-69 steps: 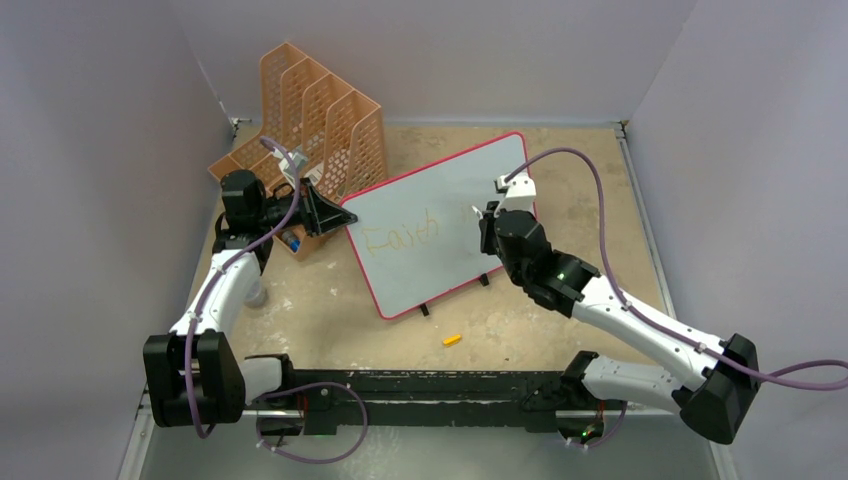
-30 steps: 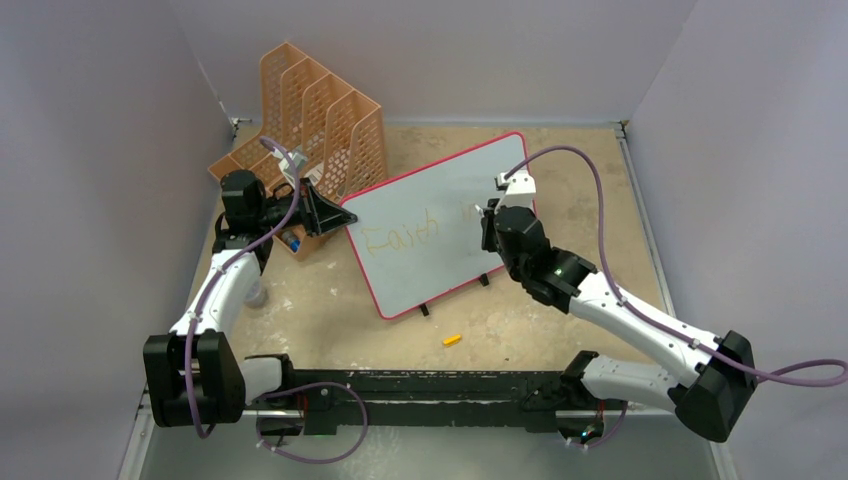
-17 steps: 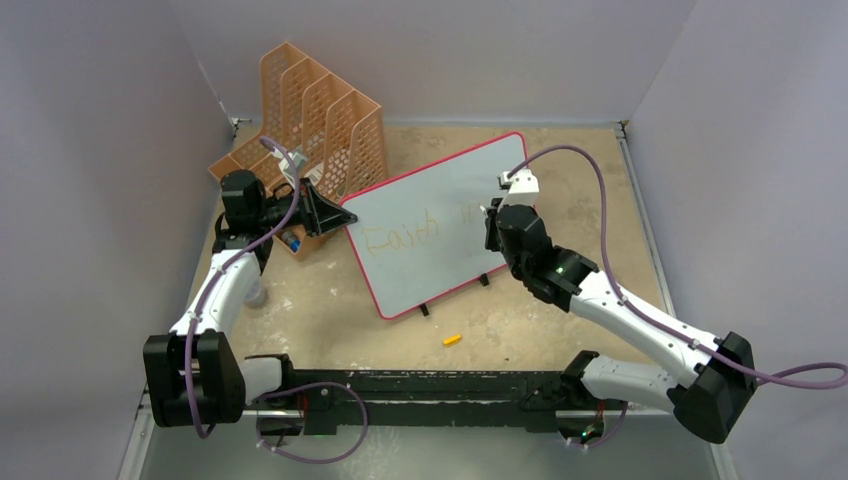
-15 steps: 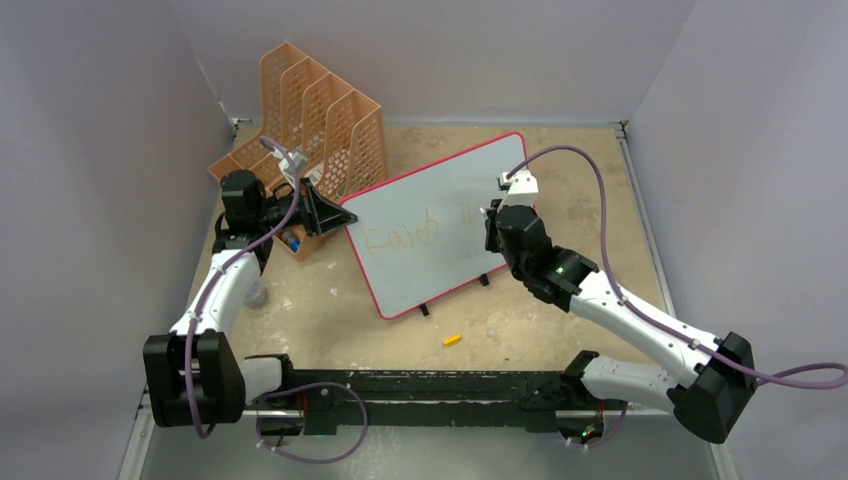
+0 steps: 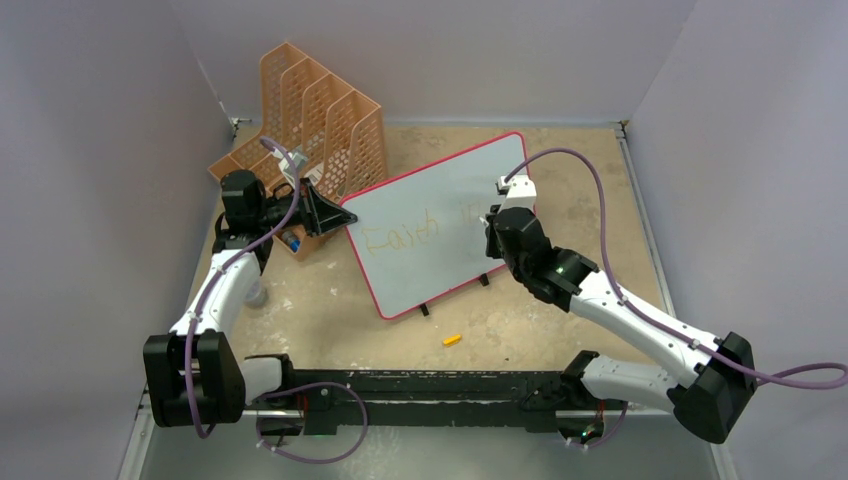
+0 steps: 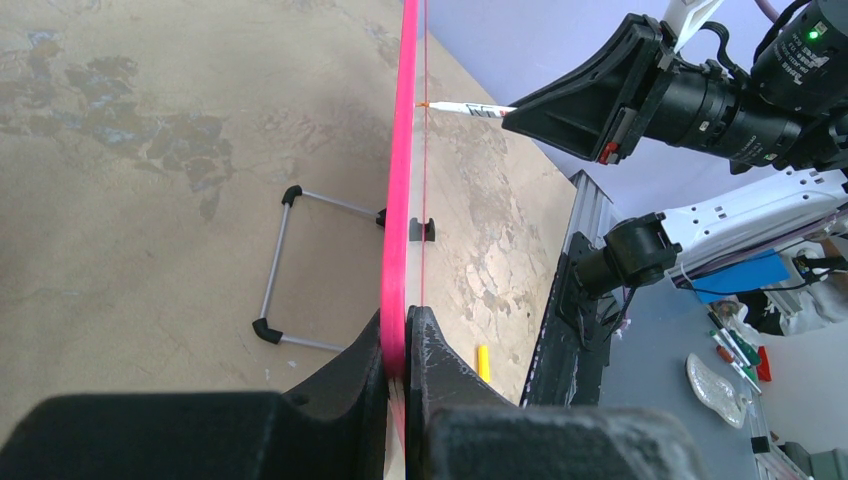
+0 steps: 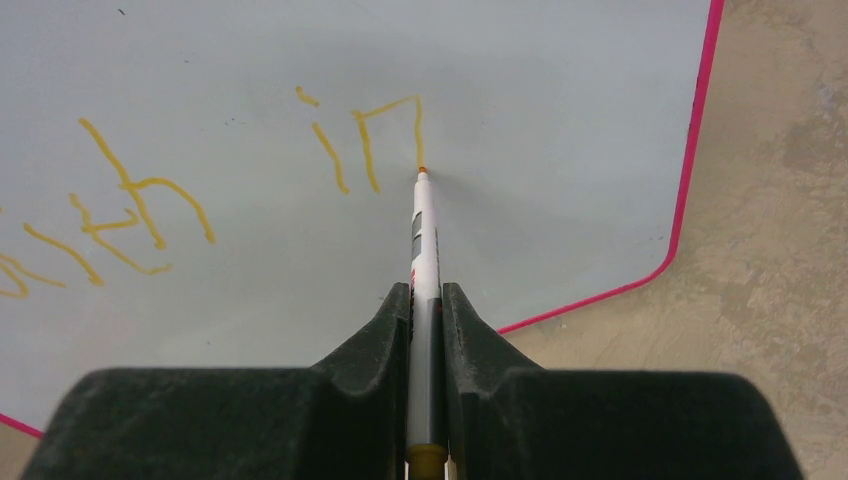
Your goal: Write a sentence on the whiteboard
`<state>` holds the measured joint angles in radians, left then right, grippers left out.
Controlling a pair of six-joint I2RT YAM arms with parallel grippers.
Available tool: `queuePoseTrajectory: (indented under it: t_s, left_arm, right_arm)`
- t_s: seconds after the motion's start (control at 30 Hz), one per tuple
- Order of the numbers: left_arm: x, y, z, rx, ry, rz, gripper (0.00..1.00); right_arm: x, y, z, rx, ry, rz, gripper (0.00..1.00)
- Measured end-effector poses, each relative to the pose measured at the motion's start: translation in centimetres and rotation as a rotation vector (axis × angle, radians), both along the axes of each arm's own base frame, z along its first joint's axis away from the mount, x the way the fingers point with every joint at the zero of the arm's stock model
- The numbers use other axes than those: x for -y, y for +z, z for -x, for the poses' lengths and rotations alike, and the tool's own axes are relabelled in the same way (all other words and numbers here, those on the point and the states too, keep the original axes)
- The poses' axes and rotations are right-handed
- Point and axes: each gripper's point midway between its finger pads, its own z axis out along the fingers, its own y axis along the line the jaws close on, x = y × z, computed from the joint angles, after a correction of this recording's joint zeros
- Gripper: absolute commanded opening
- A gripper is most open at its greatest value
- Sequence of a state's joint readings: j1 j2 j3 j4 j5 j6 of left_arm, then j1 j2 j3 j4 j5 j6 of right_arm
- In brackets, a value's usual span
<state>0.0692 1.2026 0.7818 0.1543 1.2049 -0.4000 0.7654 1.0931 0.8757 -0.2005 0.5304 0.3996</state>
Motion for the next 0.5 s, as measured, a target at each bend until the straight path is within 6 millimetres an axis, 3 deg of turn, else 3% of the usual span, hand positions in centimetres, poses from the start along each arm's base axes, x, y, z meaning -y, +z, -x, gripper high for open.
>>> queuePoseTrajectory:
  t_s: [0.33,0.5]
  left_arm:
    - [0.0,0.0,0.0,0.0,0.0,0.0,0.0]
    - [0.0,0.0,0.0,0.001,0.0,0.0,0.0]
  right_arm:
    - [0.3,-0.4,0.3,-0.016,-0.002,0.012,0.0]
    - [0.5,0.9,0.5,0.016,0.003,-0.01,0.0]
